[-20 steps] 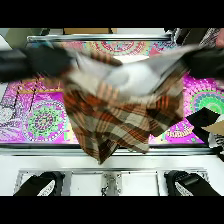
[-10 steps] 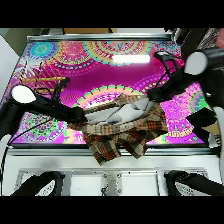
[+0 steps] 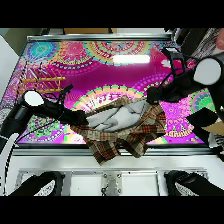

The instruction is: Fold the clothes and pants, and hang the long-sleeved shirts on hangers.

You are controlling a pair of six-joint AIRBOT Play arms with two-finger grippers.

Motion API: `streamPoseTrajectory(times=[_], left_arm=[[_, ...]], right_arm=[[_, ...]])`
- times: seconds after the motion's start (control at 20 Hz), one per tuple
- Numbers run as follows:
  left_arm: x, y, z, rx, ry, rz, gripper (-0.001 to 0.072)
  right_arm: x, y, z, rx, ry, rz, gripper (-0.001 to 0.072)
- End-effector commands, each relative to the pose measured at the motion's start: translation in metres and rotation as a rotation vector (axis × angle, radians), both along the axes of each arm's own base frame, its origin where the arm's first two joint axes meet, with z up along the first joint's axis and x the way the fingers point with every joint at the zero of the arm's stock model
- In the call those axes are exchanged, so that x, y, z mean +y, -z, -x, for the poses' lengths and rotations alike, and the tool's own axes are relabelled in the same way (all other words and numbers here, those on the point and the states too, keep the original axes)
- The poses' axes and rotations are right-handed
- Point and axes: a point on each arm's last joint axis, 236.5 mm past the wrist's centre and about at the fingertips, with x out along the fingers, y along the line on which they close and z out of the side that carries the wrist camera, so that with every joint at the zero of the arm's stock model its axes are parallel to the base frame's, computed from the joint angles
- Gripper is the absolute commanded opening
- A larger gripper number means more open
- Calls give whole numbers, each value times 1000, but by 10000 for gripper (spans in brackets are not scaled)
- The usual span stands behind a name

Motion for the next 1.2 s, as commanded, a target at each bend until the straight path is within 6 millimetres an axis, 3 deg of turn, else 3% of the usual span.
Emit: streamPoseTrajectory(times=[0.0, 0.1, 0.2, 0.4, 0.45, 0.5, 0.55, 0.65, 0.7, 0.75, 0.85, 0.95, 1.05, 1.15], left_arm=[[0, 1, -1, -15, 16, 1, 24], [0, 1, -1, -19, 21, 0, 24], [0, 1, -1, -28, 33, 1, 24], [0, 1, 0, -27, 34, 1, 24], [0, 1, 0, -25, 35, 1, 24], [0, -1, 0, -30, 36, 2, 24], [0, -9, -4, -57, 37, 5, 24], [-3, -53, -21, -186, 33, 27, 24], [-5, -92, -32, -292, 24, 43, 24], [-9, -141, -39, -414, 16, 72, 23], [-25, -251, -34, -691, 33, 179, 24], [-40, -357, -6, -981, 53, 291, 24], [-48, -443, 33, -1210, 69, 416, 24], [-52, -496, 65, -1343, 93, 518, 24]], right_arm=[[15, 9, 38, 61, 99, -31, 511], [33, 58, 67, 167, 91, 22, 511], [46, 91, 59, 138, 145, -2, 511], [31, 109, 54, 143, 169, 78, 508], [23, 109, 49, 118, 160, 115, 223], [16, 105, 43, 77, 136, 144, 32], [10, 96, 40, 45, 102, 164, 32], [-2, 55, 33, -29, 51, 175, 31], [-8, 21, 28, -80, 52, 154, 32], [-13, -16, 24, -140, 54, 124, 31], [-16, -107, 23, -324, 64, 20, 31], [-10, -199, 36, -533, 54, -148, 31], [-10, -275, 58, -725, 37, -299, 31], [-6, -328, 83, -880, 3, -449, 31]])
